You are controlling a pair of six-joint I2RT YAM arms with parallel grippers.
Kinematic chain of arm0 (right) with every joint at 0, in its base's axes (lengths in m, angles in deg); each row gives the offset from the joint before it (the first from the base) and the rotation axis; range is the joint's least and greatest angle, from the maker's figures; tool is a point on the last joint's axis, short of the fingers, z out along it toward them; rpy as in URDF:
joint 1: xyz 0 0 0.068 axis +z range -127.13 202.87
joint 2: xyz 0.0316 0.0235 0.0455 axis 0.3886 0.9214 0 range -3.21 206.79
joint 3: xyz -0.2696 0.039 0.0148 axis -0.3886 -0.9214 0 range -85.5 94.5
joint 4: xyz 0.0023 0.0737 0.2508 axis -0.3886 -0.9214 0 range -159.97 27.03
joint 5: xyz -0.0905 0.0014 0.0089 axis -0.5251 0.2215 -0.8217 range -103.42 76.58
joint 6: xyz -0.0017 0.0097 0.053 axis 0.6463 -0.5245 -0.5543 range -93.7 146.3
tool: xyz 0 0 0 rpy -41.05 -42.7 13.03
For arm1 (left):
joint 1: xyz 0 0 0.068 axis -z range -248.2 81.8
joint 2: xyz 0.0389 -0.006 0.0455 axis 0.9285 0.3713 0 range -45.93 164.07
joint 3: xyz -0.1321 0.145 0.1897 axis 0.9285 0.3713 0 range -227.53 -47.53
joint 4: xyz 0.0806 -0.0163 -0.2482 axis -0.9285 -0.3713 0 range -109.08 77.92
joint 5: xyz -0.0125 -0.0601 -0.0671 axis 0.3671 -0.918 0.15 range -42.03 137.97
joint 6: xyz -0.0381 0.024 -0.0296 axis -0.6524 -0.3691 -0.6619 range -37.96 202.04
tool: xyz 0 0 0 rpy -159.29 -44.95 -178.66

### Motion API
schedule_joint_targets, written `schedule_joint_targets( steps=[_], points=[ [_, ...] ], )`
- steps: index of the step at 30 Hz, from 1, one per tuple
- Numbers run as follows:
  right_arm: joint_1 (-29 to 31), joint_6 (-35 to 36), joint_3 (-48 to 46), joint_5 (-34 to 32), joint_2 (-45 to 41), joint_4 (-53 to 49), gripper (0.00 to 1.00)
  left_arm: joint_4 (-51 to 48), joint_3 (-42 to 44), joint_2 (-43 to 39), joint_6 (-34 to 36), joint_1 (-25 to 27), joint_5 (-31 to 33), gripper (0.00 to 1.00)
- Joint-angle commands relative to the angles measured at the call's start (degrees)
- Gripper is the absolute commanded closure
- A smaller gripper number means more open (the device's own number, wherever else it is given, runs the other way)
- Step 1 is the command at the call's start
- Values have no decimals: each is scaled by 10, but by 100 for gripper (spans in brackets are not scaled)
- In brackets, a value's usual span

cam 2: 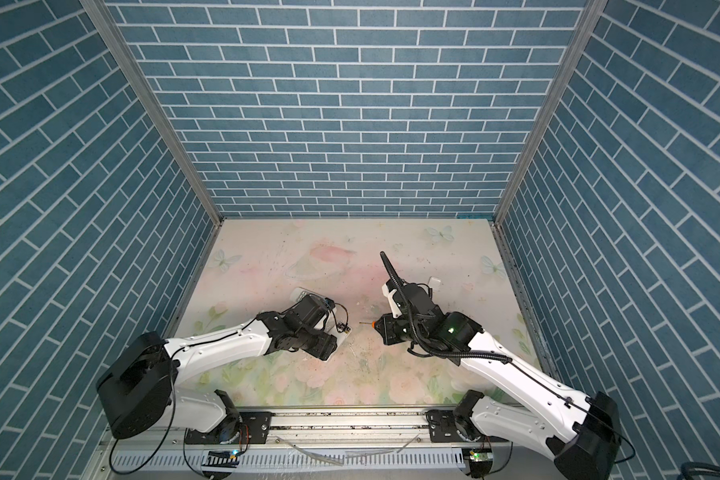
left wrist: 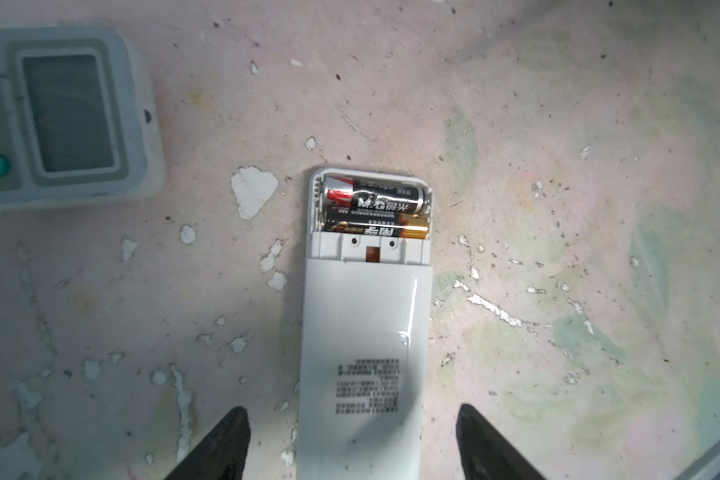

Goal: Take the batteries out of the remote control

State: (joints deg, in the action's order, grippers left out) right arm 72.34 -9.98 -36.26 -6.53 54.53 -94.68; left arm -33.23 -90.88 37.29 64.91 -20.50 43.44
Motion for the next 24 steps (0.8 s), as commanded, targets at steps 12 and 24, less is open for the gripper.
schedule_joint_targets(
  steps=[12, 24],
  points=[
    [0, -34, -34, -15, -41, 25, 100, -36, -33, 59, 26, 40, 69, 23],
    [0, -55, -54, -38, -41, 32, 100, -27, -18, 80, 24, 47, 72, 41]
  ],
)
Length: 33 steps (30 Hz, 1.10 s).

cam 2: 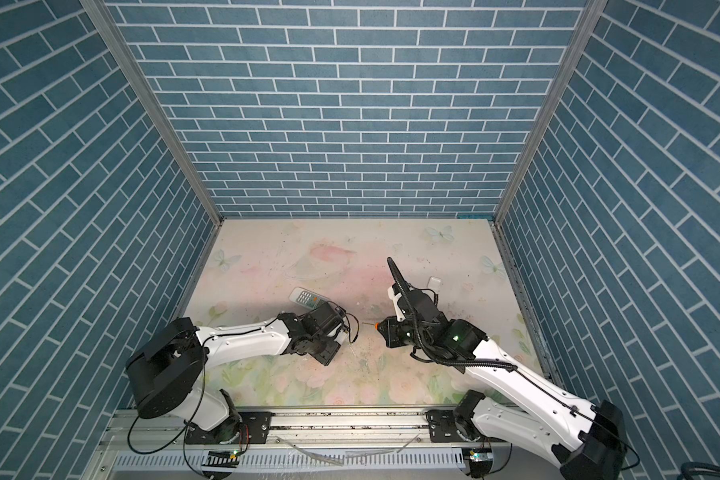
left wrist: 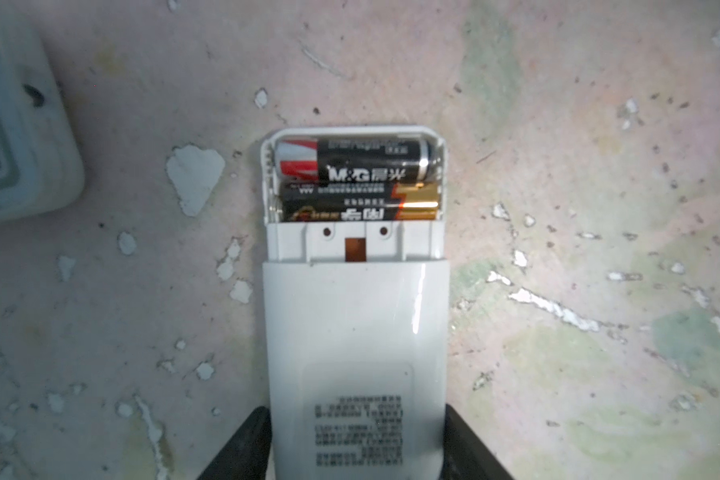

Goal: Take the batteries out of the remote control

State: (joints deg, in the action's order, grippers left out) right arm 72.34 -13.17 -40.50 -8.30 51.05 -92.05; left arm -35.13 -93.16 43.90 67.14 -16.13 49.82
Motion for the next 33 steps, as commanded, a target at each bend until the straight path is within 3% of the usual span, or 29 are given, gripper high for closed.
schedule_joint_targets(
  steps=[1, 4, 23, 33],
  points=[
    [-1, -23, -11, -20, 0, 6, 100, -3, 8, 14, 1, 4, 4, 43],
    [-1, -33, -10, -24, 28, 5, 100, 14, 18, 13, -2, 4, -12, 52],
    [0, -65, 23, 27, 168, 101, 100, 31, 30, 16, -24, 4, -33, 63],
    [0, -66, 29, 34, 192, 122, 100, 37, 40, 14, -24, 4, -37, 66]
  ],
)
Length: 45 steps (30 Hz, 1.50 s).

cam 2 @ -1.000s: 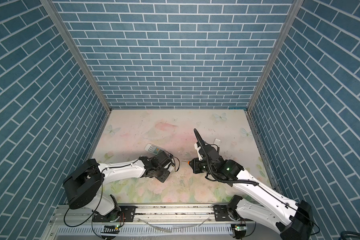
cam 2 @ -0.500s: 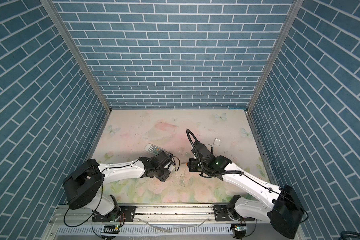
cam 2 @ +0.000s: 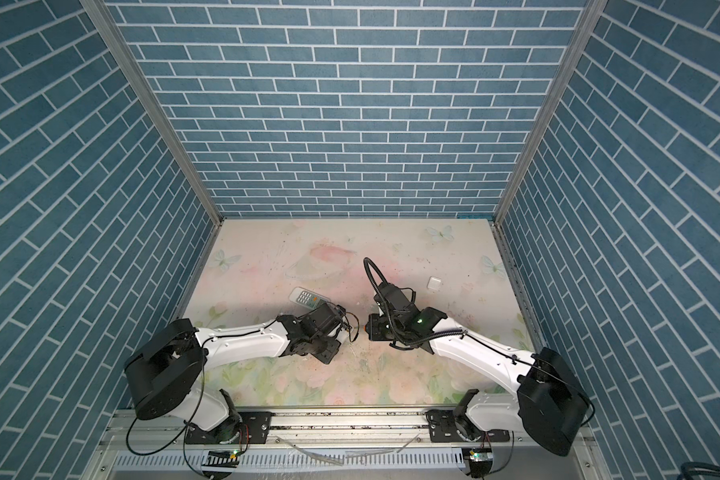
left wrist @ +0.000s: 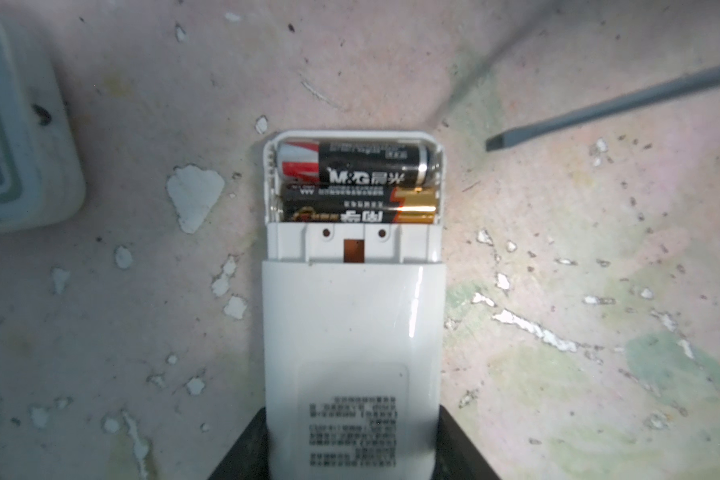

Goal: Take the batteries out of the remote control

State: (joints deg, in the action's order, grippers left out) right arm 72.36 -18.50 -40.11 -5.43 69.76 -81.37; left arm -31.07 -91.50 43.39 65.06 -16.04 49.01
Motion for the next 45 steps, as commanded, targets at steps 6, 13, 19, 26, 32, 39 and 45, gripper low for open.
schedule_joint_targets(
  steps=[6, 13, 19, 26, 32, 39, 45],
  points=[
    [0, -13, 24, 7, 14, 24, 100, -3, 26, 17, -2, 3, -30, 66],
    [1, -14, 20, 10, 25, 36, 100, -1, 27, 17, -3, 3, -29, 67],
    [0, -13, 17, 12, 30, 37, 100, 2, 28, 20, -5, 2, -31, 67],
    [1, -14, 15, 12, 30, 34, 100, 3, 28, 21, -5, 3, -32, 68],
    [0, -13, 15, 12, 27, 28, 100, 4, 30, 24, -5, 3, -32, 68],
    [-1, -13, 9, 9, 23, 22, 100, 5, 31, 24, -5, 3, -32, 69],
    [0, -14, 4, 8, 23, 23, 100, 7, 31, 27, -6, 3, -34, 69]
  ],
)
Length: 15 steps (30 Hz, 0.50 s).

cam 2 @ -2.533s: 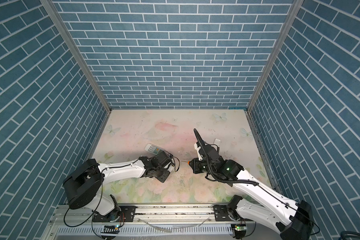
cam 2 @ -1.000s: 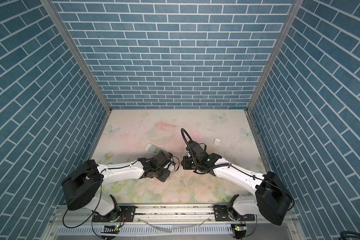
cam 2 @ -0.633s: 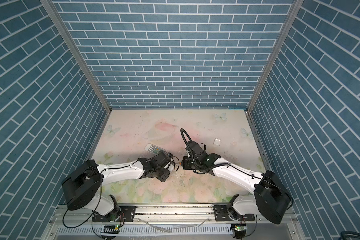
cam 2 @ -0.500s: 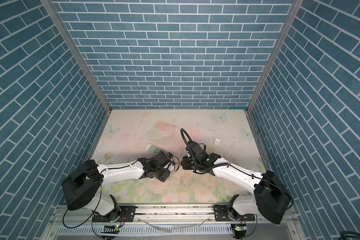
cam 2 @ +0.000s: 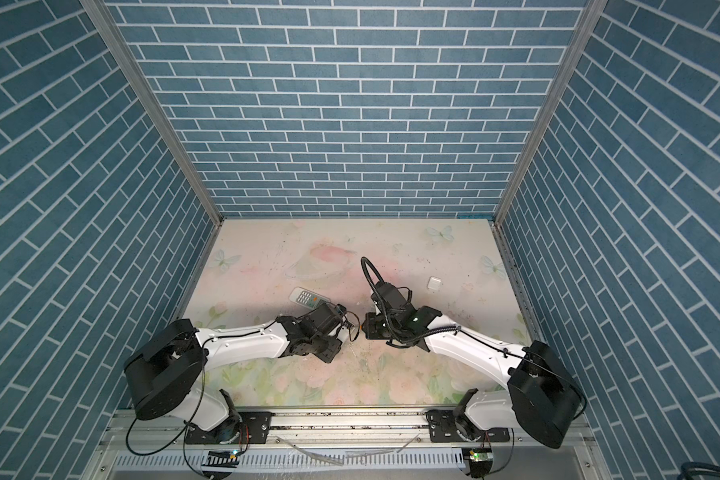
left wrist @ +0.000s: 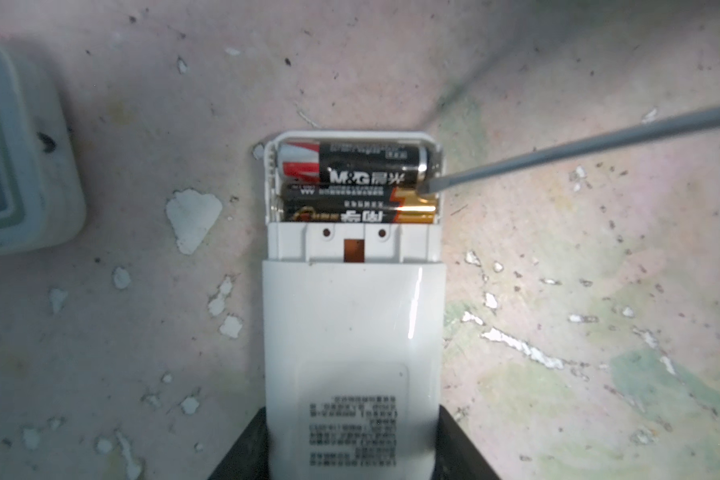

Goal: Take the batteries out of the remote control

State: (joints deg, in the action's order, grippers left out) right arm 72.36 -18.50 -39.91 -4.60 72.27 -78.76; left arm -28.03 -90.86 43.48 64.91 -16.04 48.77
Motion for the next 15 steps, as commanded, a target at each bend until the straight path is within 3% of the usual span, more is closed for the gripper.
schedule_joint_targets(
  steps=[1, 15],
  points=[
    [0, -14, 2, -1, -2, -2, 100, -24, 24, 26, -5, 3, -32, 70],
    [-1, -11, 3, -16, -29, -34, 100, -26, 25, 31, -3, 3, -32, 71]
  ],
)
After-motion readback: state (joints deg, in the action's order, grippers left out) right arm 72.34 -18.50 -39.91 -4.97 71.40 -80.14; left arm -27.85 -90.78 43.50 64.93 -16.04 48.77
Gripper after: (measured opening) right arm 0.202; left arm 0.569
